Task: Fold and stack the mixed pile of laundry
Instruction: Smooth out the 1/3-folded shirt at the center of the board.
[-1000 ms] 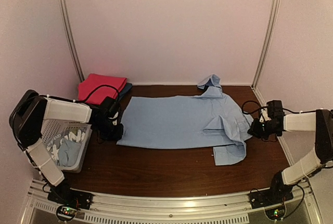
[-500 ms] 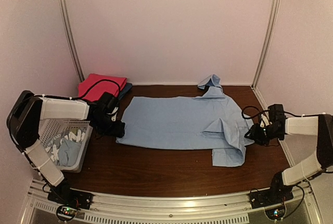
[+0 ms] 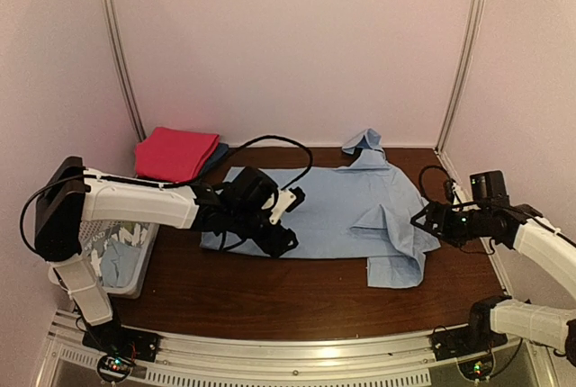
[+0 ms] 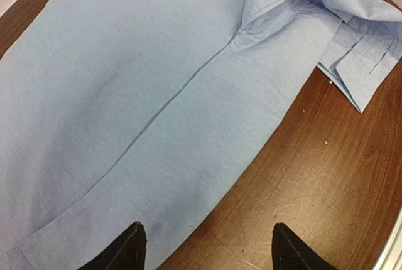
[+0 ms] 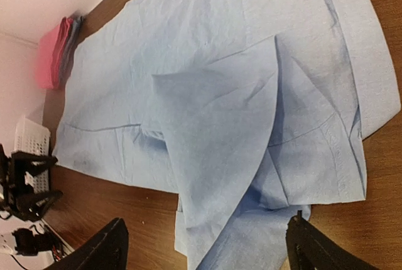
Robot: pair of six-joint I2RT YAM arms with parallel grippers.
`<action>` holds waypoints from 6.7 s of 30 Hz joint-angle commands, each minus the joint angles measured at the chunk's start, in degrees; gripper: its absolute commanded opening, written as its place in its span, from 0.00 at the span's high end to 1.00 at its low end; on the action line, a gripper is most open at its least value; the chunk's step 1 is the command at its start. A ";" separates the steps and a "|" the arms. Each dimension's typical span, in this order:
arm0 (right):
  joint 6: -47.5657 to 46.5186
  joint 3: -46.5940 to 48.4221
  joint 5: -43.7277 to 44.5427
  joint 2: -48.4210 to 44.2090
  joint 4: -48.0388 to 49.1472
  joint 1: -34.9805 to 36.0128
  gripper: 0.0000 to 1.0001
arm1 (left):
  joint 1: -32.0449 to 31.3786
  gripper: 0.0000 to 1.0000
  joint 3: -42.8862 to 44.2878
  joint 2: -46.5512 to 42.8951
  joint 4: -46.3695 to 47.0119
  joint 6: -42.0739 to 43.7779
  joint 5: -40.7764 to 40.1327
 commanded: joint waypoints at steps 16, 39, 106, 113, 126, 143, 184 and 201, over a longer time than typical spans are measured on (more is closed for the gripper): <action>15.37 -3.72 20.91 2.02 -6.56 22.99 0.90 | 1.33 0.31 2.05 0.94 4.47 0.03 0.30; 17.29 23.15 -12.38 30.87 33.11 22.97 1.00 | 1.40 0.12 -7.21 2.40 36.89 2.38 11.25; 14.13 -5.59 -10.20 18.03 36.07 1.83 0.54 | -0.37 1.00 -4.47 11.27 36.41 55.64 -39.53; 12.59 -5.72 -10.13 18.39 34.24 1.74 0.54 | 0.35 1.00 -14.53 4.03 44.99 58.34 -37.64; 12.29 -5.52 -10.60 19.82 34.39 1.61 0.55 | 1.21 1.00 -21.18 -0.72 42.67 58.68 -38.53; 8.62 -0.52 -8.92 21.39 30.11 1.87 0.55 | 2.92 0.39 -16.11 -23.24 7.99 31.31 -26.74; 3.78 3.47 -0.92 46.62 34.64 4.16 0.68 | 19.93 0.18 -20.66 -8.07 25.80 -45.08 8.83; 2.90 3.81 -0.41 46.41 33.60 4.08 0.68 | 18.53 0.16 -24.31 -9.68 23.71 -52.27 6.39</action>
